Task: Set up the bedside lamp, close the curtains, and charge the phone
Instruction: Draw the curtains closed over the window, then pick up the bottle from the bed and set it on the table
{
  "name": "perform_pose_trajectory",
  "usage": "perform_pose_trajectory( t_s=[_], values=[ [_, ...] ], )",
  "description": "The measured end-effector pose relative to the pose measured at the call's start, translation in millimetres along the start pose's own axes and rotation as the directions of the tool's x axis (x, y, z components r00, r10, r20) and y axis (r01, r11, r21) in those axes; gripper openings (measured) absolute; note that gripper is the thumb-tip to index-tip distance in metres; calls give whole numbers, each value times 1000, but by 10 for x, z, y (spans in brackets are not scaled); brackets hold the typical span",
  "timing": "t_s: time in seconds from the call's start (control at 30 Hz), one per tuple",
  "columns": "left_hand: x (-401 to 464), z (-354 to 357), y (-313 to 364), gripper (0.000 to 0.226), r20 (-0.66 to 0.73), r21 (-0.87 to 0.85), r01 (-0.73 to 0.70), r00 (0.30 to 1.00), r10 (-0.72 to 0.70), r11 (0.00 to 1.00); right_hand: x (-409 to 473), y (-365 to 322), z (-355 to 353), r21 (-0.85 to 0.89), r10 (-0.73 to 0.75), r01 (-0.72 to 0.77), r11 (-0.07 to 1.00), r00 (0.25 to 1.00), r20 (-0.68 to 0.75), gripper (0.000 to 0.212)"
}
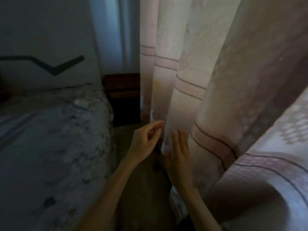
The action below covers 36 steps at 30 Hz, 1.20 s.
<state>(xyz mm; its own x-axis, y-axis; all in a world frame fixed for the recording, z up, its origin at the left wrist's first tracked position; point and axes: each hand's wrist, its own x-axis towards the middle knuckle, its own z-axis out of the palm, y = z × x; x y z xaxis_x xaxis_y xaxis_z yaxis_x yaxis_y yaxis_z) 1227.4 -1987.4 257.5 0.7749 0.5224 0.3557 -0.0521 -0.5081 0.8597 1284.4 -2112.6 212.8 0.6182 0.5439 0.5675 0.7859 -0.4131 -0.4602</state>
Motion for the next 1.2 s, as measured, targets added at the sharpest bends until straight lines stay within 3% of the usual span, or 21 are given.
perform_pose_trajectory(
  t_s=[0.2,0.37,0.5,0.8,0.97,1.2],
  values=[
    [-678,-127,-753,37,26,261,170,983,-183,950,-372,140,479,62,82,-103,993,955,286,63],
    [-1038,-231,-1438,59,11,342,358,923,-385,869,-562,294,1051,-3,223,-251,968,853,471,56],
    [-1015,-352,-1851,59,-7,431,426,883,-469,795,-535,357,1433,-61,240,-255,965,765,598,62],
    [-469,-575,-2245,52,-62,534,420,885,-462,734,109,297,2055,-89,191,-176,980,725,662,54],
    [-96,-591,-2470,53,-82,518,502,836,-543,693,561,331,2392,-84,139,-111,990,703,697,56],
    [774,-647,-2846,51,-170,556,542,816,-552,631,1393,624,3080,-79,87,-41,996,634,769,63]
  ],
)
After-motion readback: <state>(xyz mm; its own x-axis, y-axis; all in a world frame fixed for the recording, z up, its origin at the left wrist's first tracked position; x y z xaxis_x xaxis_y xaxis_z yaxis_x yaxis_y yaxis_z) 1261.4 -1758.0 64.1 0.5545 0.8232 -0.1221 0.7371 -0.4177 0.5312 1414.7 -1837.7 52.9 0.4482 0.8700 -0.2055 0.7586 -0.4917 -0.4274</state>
